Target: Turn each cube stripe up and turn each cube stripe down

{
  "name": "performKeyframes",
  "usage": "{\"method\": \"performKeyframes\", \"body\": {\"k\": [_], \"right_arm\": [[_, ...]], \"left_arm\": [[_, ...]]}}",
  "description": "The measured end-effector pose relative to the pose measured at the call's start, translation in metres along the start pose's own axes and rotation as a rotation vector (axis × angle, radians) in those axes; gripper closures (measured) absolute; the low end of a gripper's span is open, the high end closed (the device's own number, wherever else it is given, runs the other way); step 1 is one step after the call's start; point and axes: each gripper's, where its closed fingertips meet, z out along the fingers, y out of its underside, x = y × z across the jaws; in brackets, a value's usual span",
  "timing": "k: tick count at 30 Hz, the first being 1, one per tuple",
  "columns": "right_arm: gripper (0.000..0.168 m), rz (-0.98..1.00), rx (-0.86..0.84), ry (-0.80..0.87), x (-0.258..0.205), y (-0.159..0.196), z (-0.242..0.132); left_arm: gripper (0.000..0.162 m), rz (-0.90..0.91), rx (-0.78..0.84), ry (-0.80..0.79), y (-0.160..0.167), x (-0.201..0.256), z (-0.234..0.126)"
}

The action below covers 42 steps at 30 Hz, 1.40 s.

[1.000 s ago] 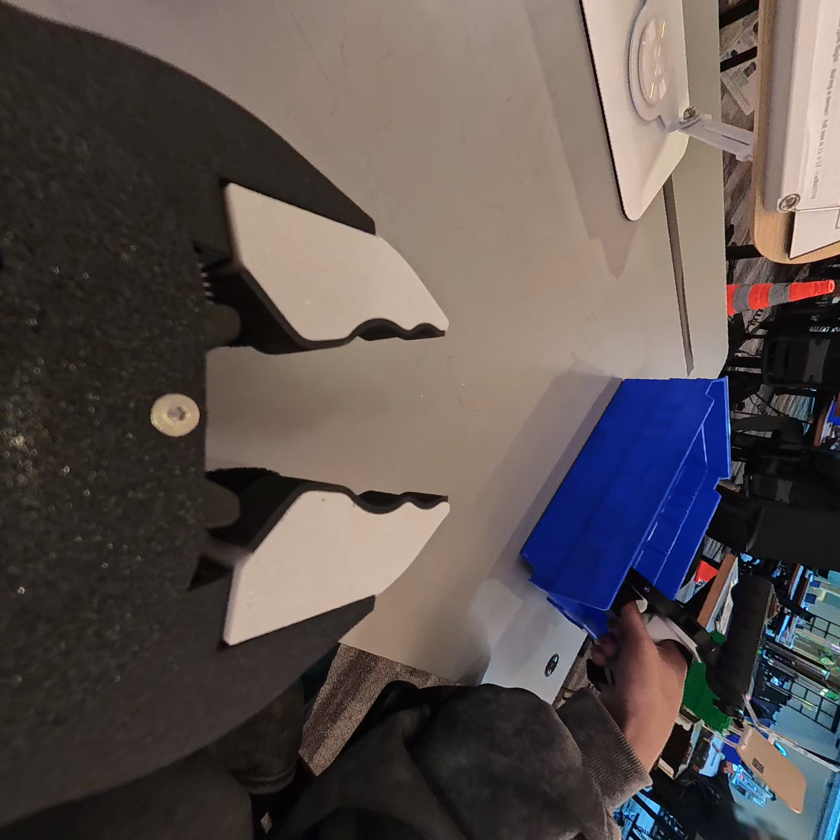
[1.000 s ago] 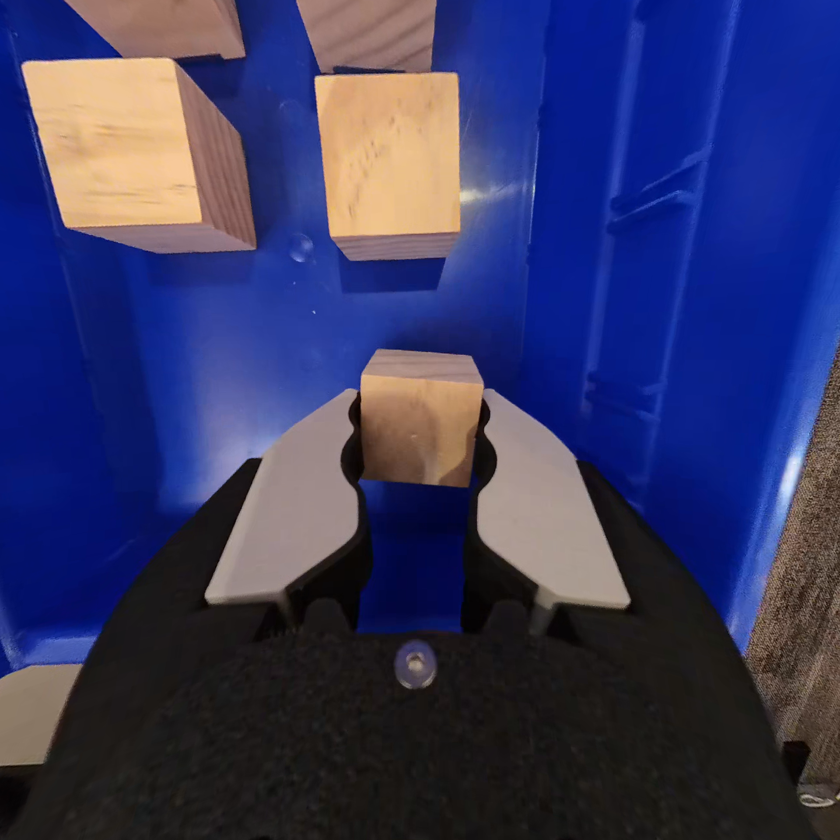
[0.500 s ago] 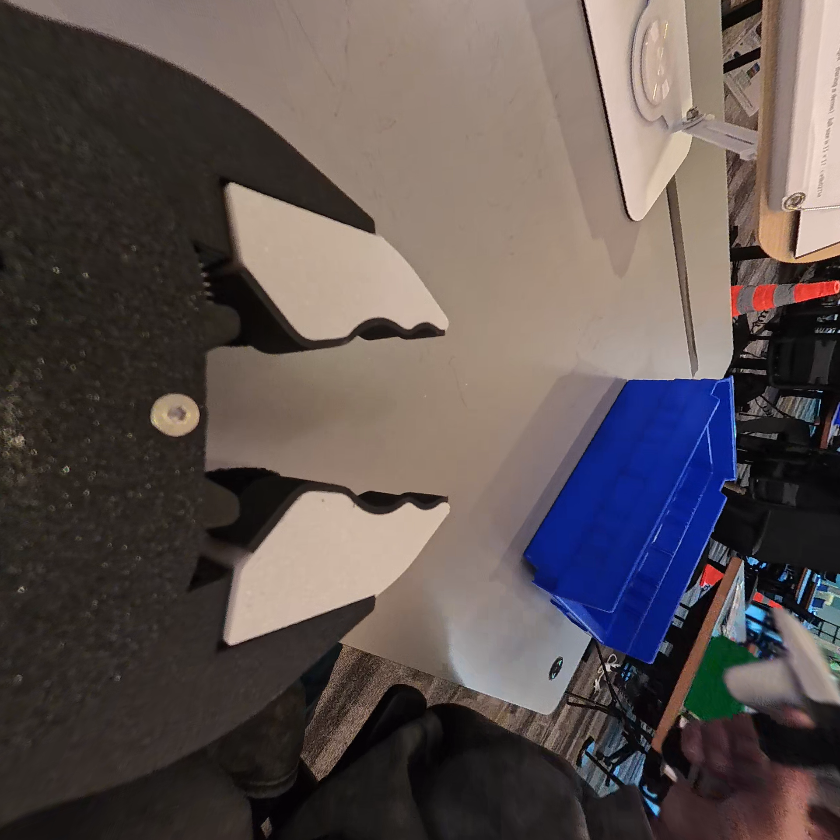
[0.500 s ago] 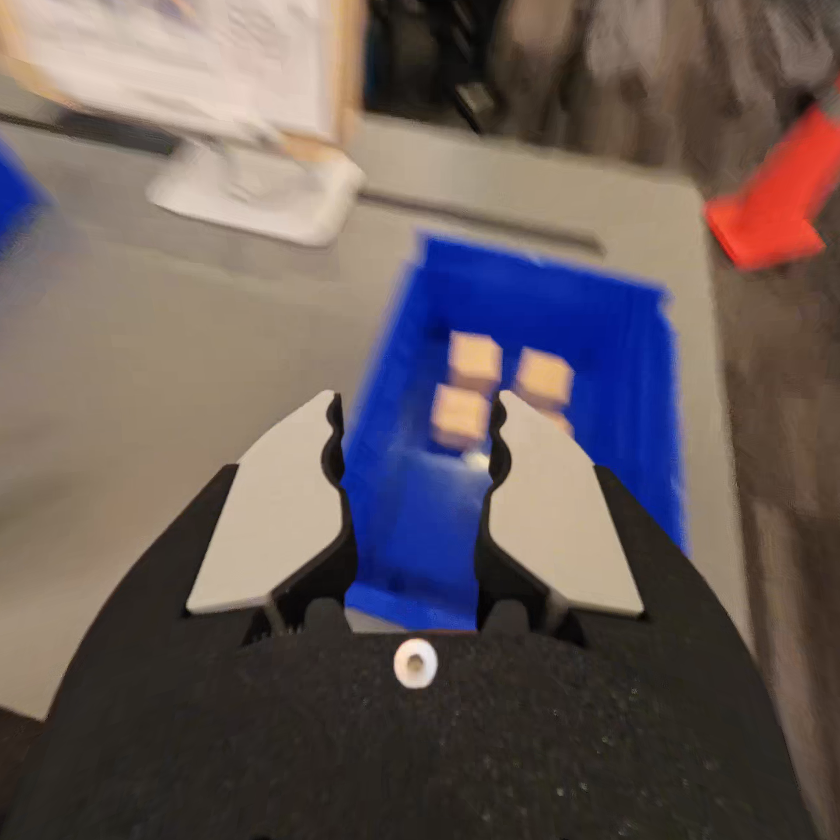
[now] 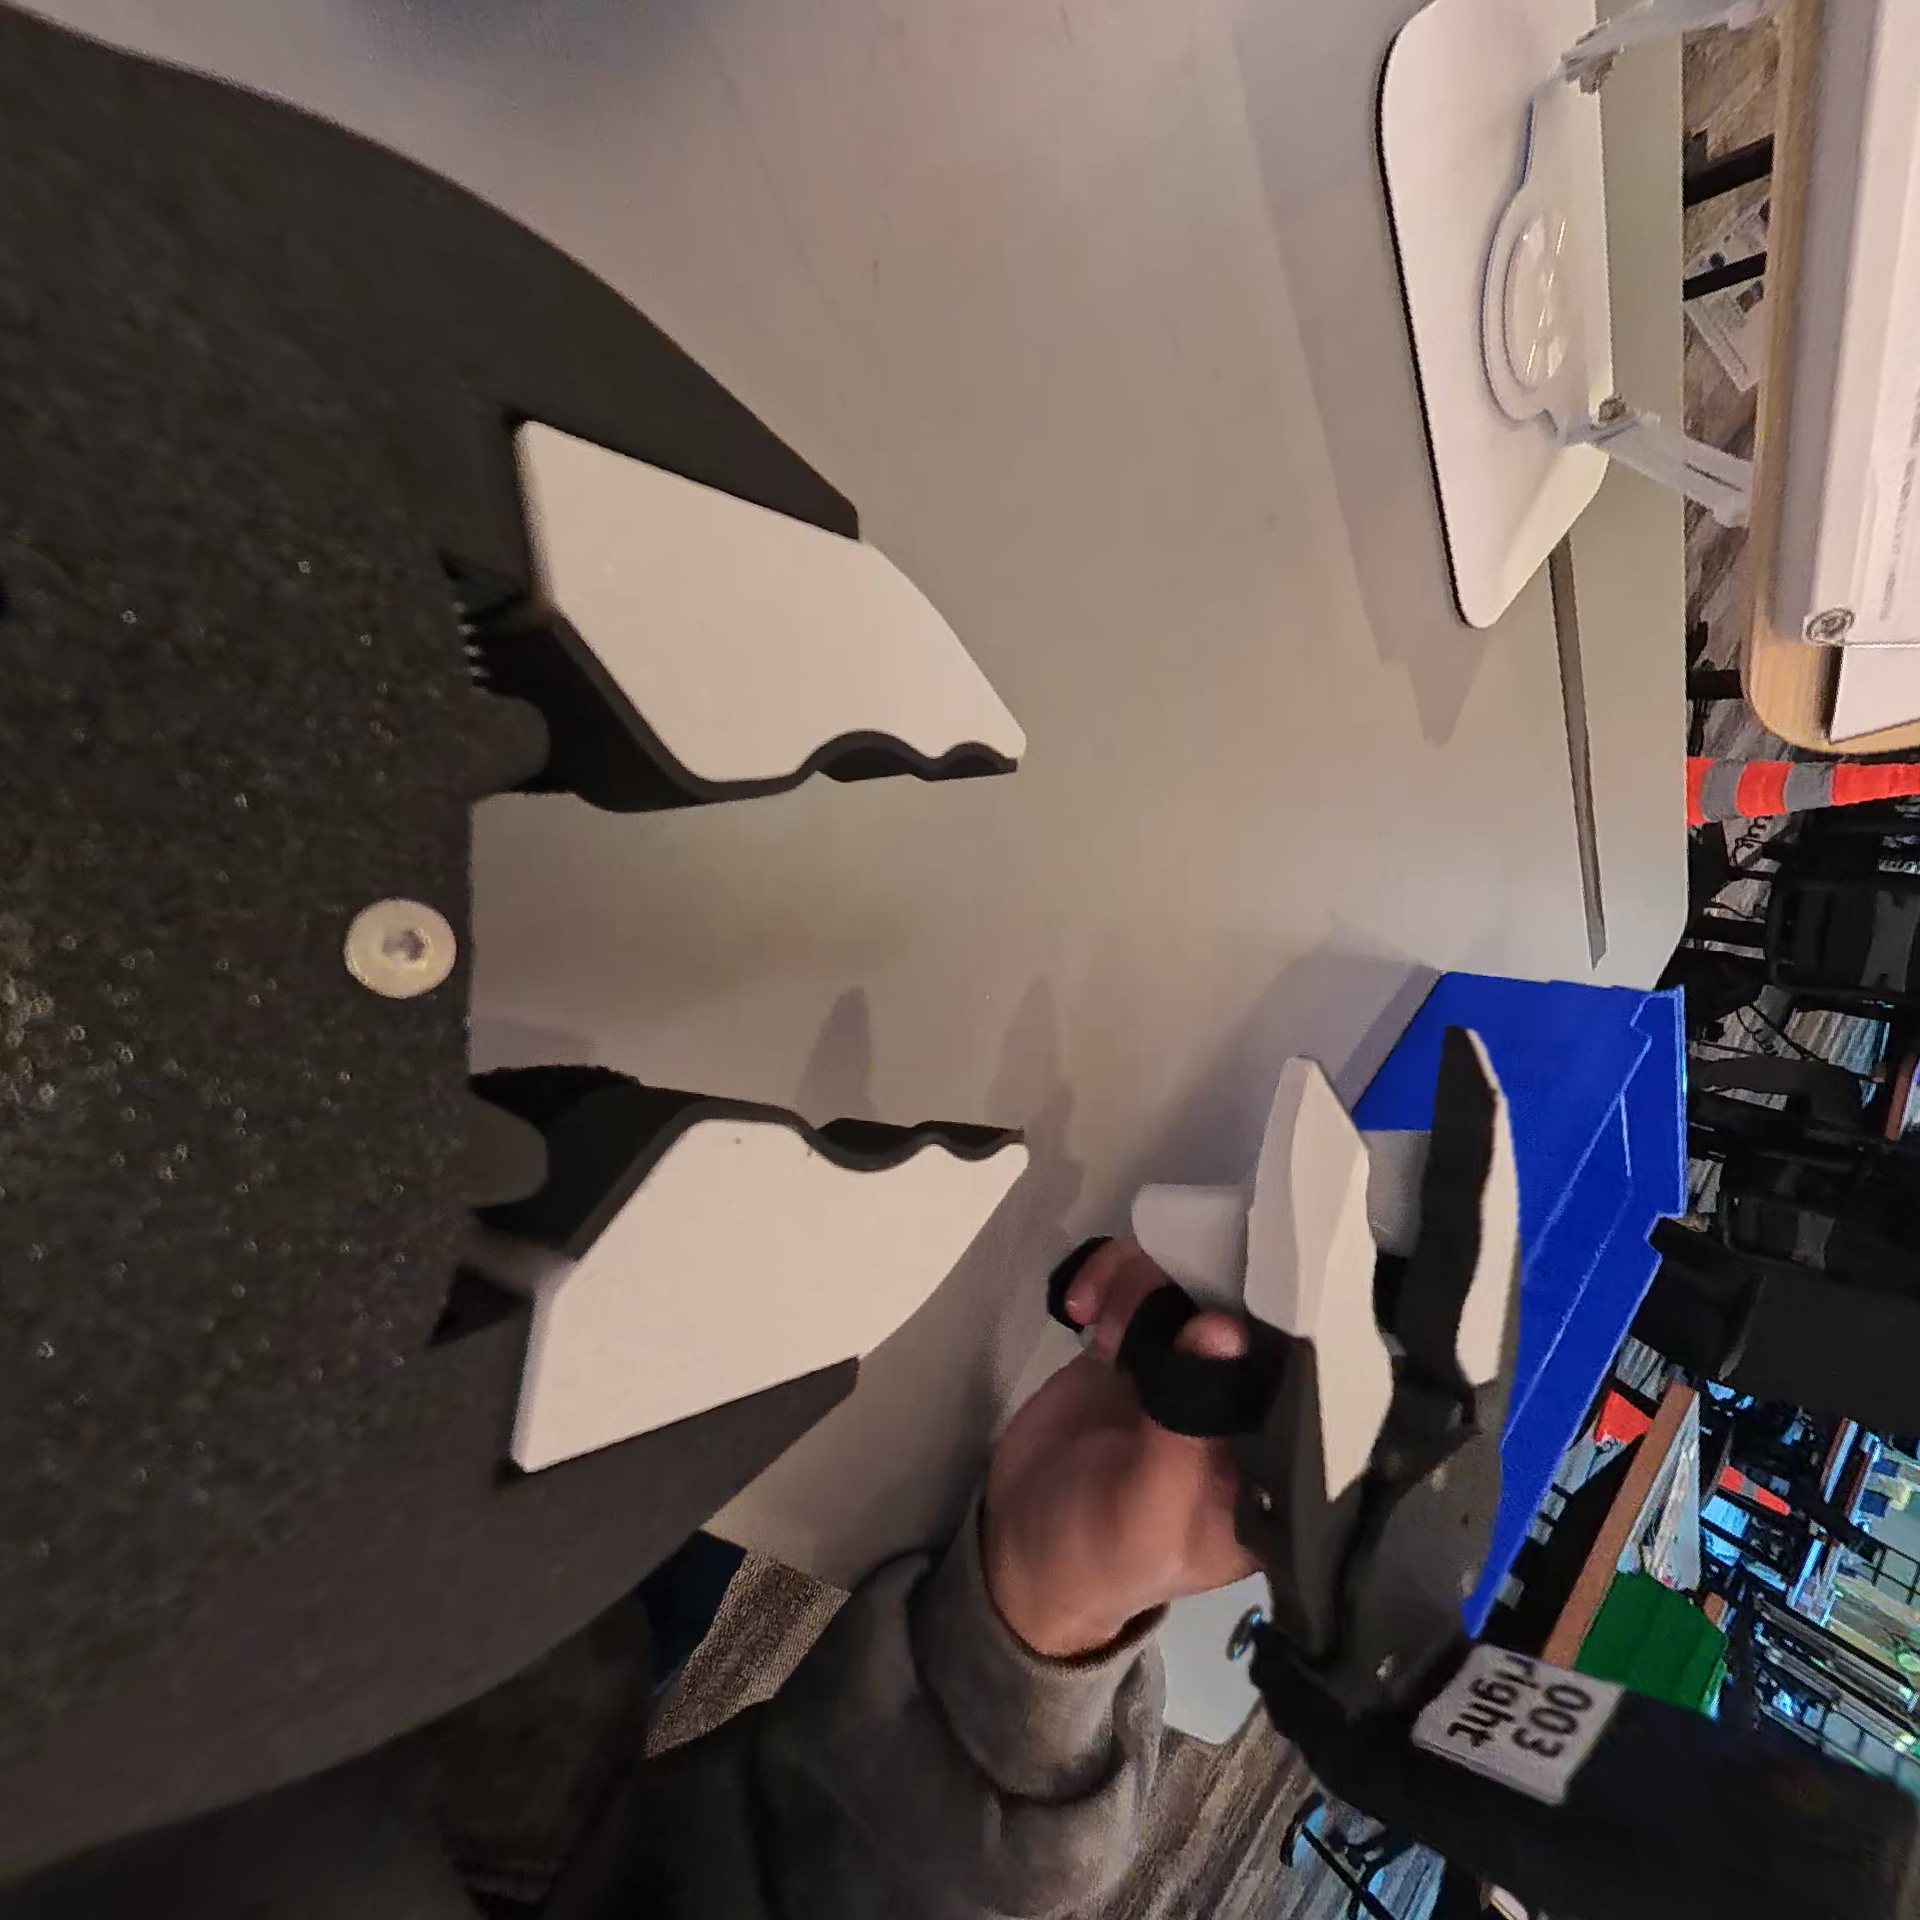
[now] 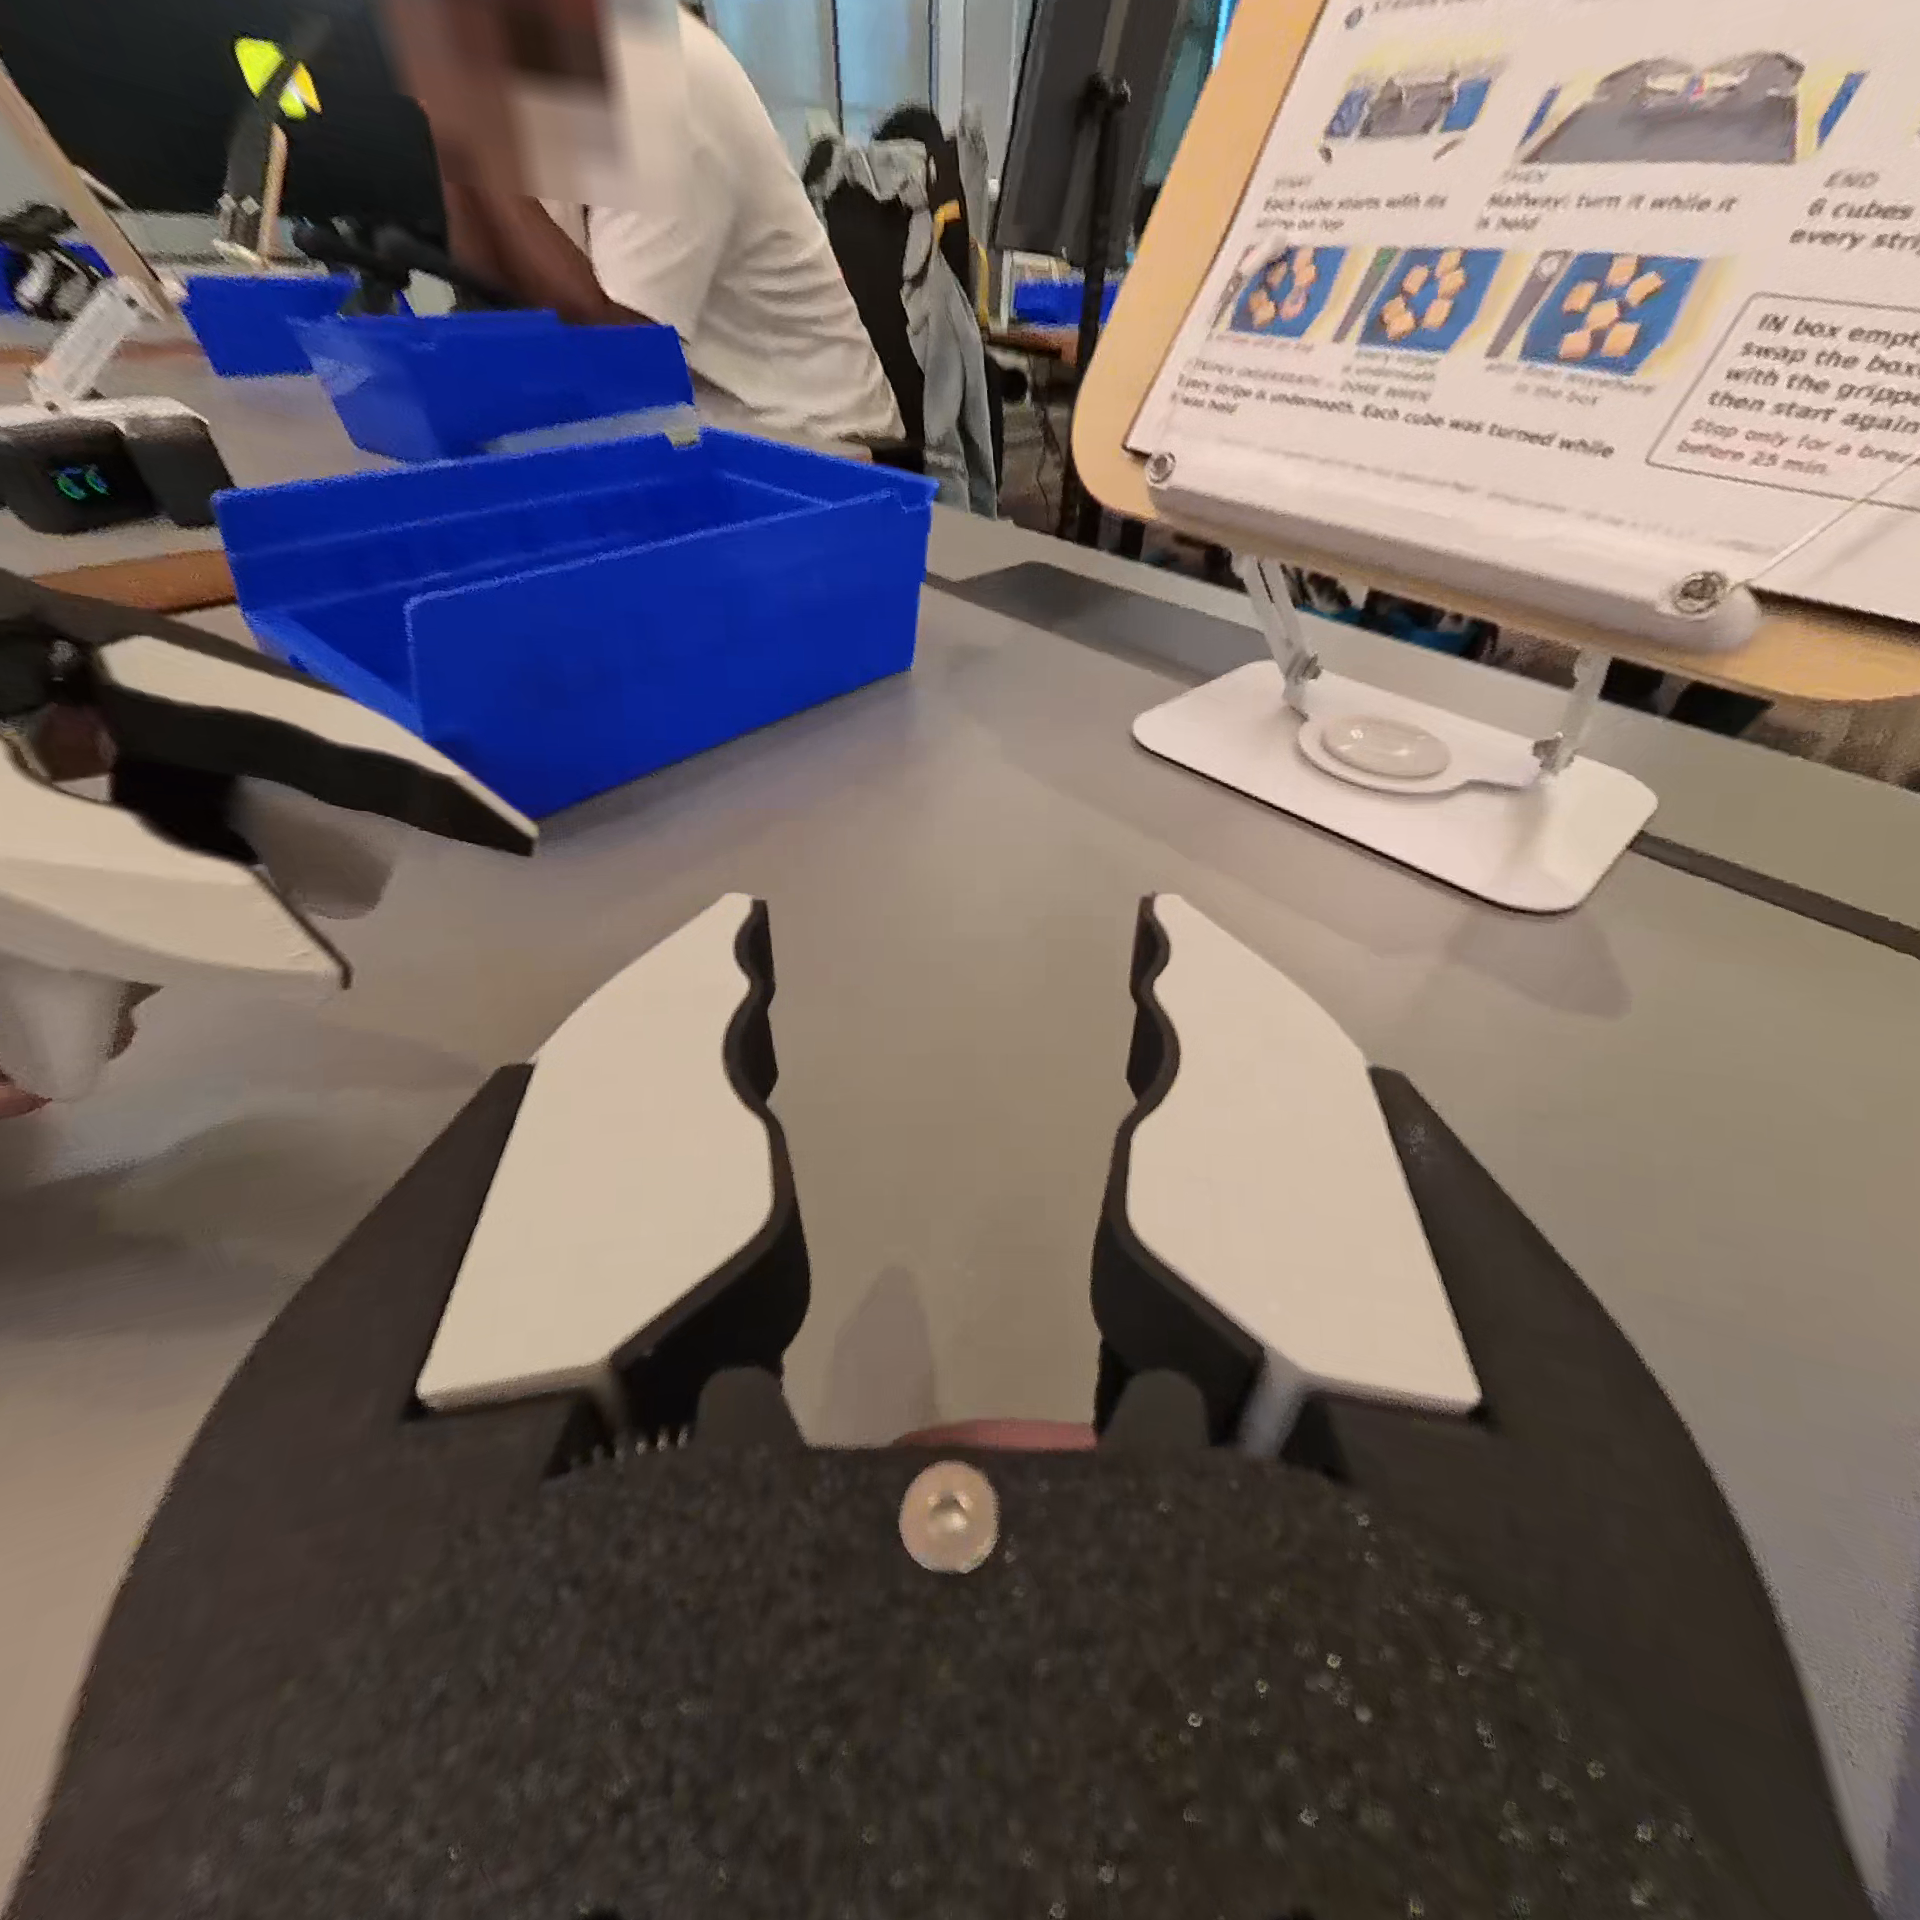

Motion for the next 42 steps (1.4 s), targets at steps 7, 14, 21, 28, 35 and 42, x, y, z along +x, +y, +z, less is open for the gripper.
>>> {"method": "performKeyframes", "body": {"k": [7,14,21,28,35,42], "right_arm": [[0.113,-0.078,0.072,-0.018,-0.013,0.000,-0.003],[0.115,-0.096,0.038,-0.046,-0.021,0.007,0.000],[0.116,-0.053,0.039,-0.078,-0.022,0.007,0.002],[0.117,-0.027,0.025,-0.083,-0.018,0.010,0.001],[0.119,-0.023,0.017,-0.079,-0.014,0.012,-0.001],[0.122,-0.021,0.017,-0.081,-0.012,0.012,-0.002]], "left_arm": [[0.099,-0.009,-0.024,-0.021,0.000,-0.005,-0.001],[0.095,-0.024,-0.014,-0.284,-0.057,-0.081,-0.055],[0.093,-0.220,-0.417,-0.660,-0.053,-0.254,-0.091],[0.091,-0.447,-0.603,-0.697,-0.028,-0.338,-0.051],[0.098,-0.483,-0.715,-0.735,0.002,-0.358,-0.026],[0.117,-0.468,-0.714,-0.705,0.002,-0.357,-0.040]]}}
